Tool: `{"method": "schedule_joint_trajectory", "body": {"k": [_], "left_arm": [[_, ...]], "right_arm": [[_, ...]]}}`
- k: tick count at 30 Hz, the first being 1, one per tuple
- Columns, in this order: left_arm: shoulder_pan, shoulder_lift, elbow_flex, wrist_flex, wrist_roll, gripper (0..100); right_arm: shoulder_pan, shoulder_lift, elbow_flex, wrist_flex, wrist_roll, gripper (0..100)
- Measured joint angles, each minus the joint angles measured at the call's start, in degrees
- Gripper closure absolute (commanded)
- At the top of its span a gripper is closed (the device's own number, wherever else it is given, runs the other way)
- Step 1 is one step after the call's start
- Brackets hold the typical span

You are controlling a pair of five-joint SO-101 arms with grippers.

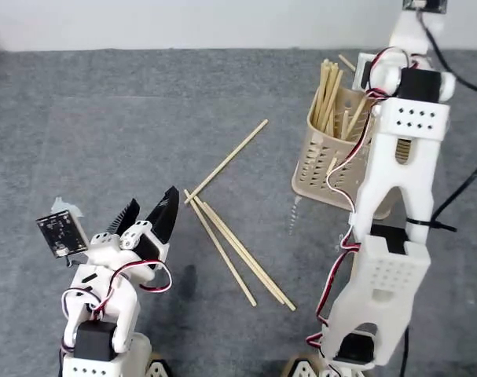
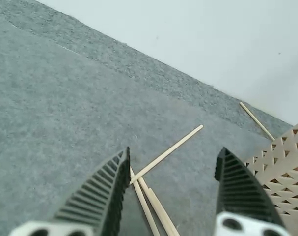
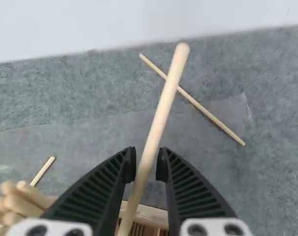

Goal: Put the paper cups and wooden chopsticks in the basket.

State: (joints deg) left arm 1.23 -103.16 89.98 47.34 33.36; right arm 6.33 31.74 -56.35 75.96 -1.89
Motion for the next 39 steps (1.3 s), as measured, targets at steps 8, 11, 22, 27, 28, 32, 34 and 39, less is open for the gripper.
{"method": "schedule_joint_trajectory", "body": {"k": [8, 11, 22, 27, 28, 32, 34, 39], "left_arm": [[0.00, 0.00, 0.00, 0.00, 0.00, 73], [0.00, 0.00, 0.00, 0.00, 0.00, 73], [0.00, 0.00, 0.00, 0.00, 0.00, 73], [0.00, 0.00, 0.00, 0.00, 0.00, 73], [0.00, 0.00, 0.00, 0.00, 0.00, 73], [0.00, 0.00, 0.00, 0.00, 0.00, 73], [0.00, 0.00, 0.00, 0.00, 0.00, 73], [0.00, 0.00, 0.00, 0.00, 0.00, 73]], "right_arm": [[-0.26, 0.00, 0.00, 0.00, 2.37, 99.1], [-0.18, 0.00, 0.00, -0.26, 2.73, 99.0], [-0.18, -0.35, 0.00, -8.70, 4.22, 99.0], [-0.18, -0.35, 0.00, -10.20, 5.01, 96.9], [-0.18, -0.35, 0.00, -10.20, 5.01, 94.3], [-0.18, -0.35, 0.00, -8.44, 5.01, 86.3], [-0.79, -0.35, 0.00, -6.33, 5.01, 86.8], [-1.93, -0.35, -2.29, -1.14, 5.01, 87.3]]}}
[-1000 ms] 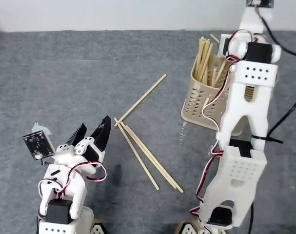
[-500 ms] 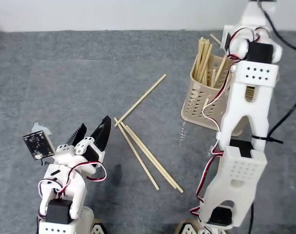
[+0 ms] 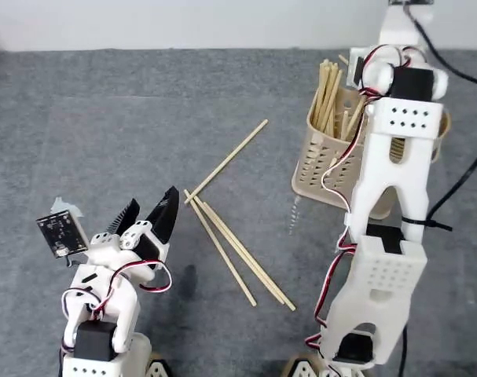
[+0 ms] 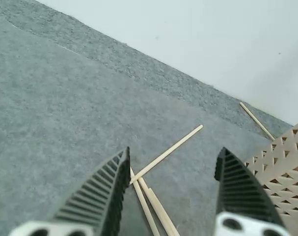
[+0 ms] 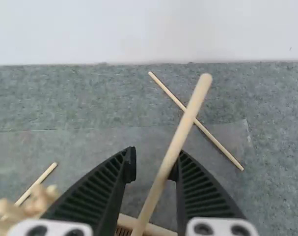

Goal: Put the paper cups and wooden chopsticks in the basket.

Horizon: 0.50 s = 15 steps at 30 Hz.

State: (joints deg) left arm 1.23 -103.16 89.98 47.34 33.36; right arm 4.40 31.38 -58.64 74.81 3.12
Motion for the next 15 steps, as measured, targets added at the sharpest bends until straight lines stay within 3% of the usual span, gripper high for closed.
{"method": "schedule_joint_trajectory", "body": {"k": [8, 15], "left_arm": [[0.00, 0.00, 0.00, 0.00, 0.00, 73], [0.00, 0.00, 0.00, 0.00, 0.00, 73]], "right_arm": [[0.00, 0.00, -0.44, 1.58, 0.00, 94.8], [0.00, 0.00, -0.44, 3.25, 0.00, 95.3]]}}
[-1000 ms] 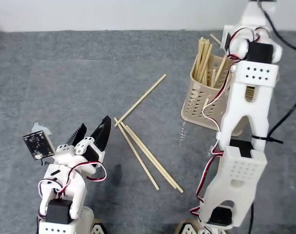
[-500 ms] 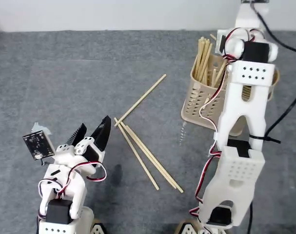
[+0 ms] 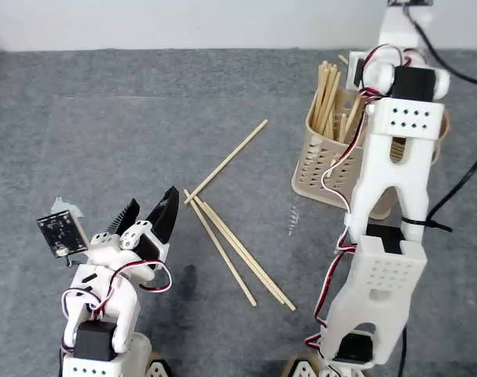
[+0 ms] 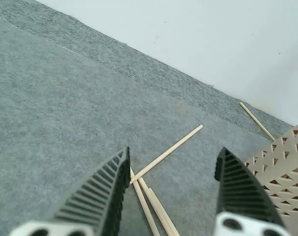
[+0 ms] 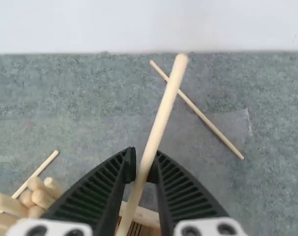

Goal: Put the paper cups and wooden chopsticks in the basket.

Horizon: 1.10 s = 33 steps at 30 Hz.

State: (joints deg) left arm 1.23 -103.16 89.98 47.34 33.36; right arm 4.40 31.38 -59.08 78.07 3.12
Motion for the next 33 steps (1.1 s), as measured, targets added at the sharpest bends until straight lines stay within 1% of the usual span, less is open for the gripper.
{"method": "schedule_joint_trajectory", "body": {"k": [2, 5, 13, 15, 18, 19, 22, 33], "left_arm": [[0.00, 0.00, 0.00, 0.00, 0.00, 73], [0.00, 0.00, 0.00, 0.00, 0.00, 73], [0.00, 0.00, 0.00, 0.00, 0.00, 73], [0.00, 0.00, 0.00, 0.00, 0.00, 73], [0.00, 0.00, 0.00, 0.00, 0.00, 73], [0.00, 0.00, 0.00, 0.00, 0.00, 73], [0.00, 0.00, 0.00, 0.00, 0.00, 73], [0.00, 0.00, 0.00, 0.00, 0.00, 73]], "right_arm": [[0.00, 0.00, 0.00, 0.18, 0.18, 95.7], [0.00, 0.00, 0.00, 0.18, 0.26, 99.1], [0.18, 0.00, -5.10, -0.35, 0.53, 98.3], [0.26, 0.00, -6.07, -0.35, 0.53, 94.8], [0.26, 0.00, -6.15, 0.53, 0.53, 83.5], [0.26, 0.00, -6.15, 1.49, 0.53, 83.0], [0.18, 0.00, -6.15, 4.75, 0.53, 86.2], [0.18, 0.00, -6.15, 8.70, 0.53, 86.4]]}}
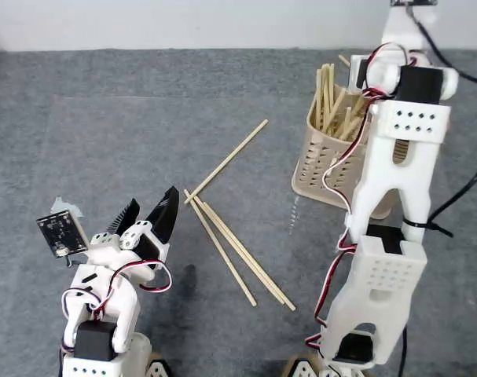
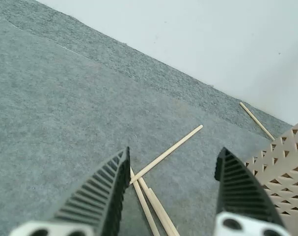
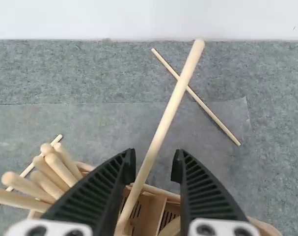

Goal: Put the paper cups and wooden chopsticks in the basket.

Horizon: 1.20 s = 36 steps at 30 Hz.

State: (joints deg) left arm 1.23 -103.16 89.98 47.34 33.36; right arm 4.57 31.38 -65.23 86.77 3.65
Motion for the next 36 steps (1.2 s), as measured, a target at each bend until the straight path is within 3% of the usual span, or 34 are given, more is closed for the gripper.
{"method": "schedule_joint_trajectory", "body": {"k": [15, 26, 31, 36], "left_arm": [[0.00, 0.00, 0.00, 0.00, 0.00, 73], [0.00, 0.00, 0.00, 0.00, 0.00, 73], [0.00, 0.00, 0.00, 0.00, 0.00, 73], [0.00, 0.00, 0.00, 0.00, 0.00, 73]], "right_arm": [[0.00, 0.00, -1.85, 0.00, 1.67, 98.9], [0.00, -0.09, -2.81, 0.00, 2.02, 98.7], [0.00, -0.09, -2.90, 0.70, 2.02, 89.0], [0.00, -0.09, -7.38, 5.36, 2.02, 94.9]]}}
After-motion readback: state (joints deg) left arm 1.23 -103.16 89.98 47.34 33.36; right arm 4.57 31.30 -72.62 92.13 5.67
